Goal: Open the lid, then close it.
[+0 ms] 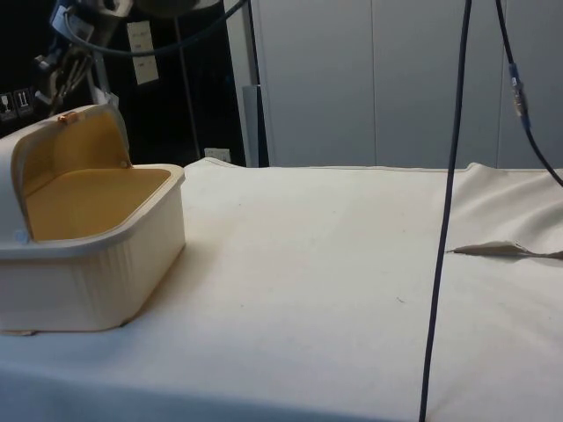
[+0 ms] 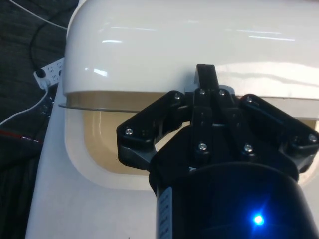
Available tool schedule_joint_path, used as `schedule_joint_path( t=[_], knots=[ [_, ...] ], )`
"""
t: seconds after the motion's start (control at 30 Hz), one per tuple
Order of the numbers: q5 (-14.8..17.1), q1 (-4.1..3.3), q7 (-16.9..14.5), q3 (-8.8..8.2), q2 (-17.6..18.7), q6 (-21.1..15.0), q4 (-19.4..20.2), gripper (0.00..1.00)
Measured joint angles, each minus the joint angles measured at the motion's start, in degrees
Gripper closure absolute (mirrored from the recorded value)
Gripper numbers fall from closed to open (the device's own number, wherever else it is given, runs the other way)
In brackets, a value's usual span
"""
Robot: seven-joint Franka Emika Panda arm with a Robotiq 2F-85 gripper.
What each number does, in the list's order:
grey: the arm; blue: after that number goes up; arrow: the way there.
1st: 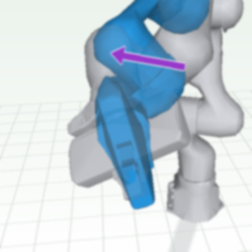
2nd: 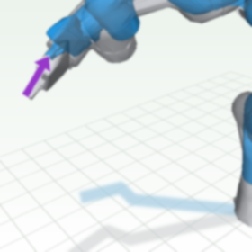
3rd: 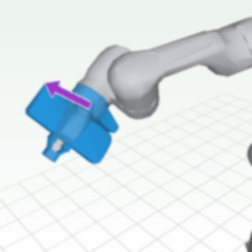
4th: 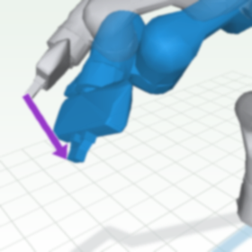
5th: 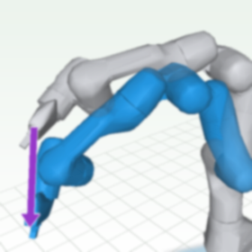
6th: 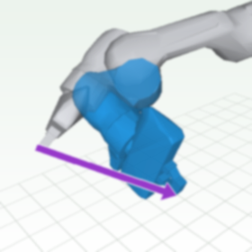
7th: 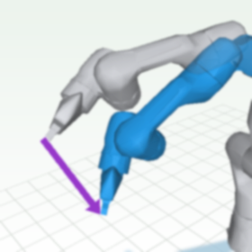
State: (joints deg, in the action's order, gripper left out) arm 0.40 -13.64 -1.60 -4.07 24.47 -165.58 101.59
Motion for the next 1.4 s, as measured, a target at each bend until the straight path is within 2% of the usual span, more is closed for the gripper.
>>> schedule_joint_path(
  t=[0.47,0.77,1.4],
  knots=[
    [0.0,0.29,-0.34,-0.92,0.06,0.0,0.52,1.0],
    [0.0,0.29,-0.34,-0.92,0.0,0.0,0.69,1.0],
    [-0.06,0.0,-0.34,-0.92,-3.72,0.4,6.42,1.0]
  ],
)
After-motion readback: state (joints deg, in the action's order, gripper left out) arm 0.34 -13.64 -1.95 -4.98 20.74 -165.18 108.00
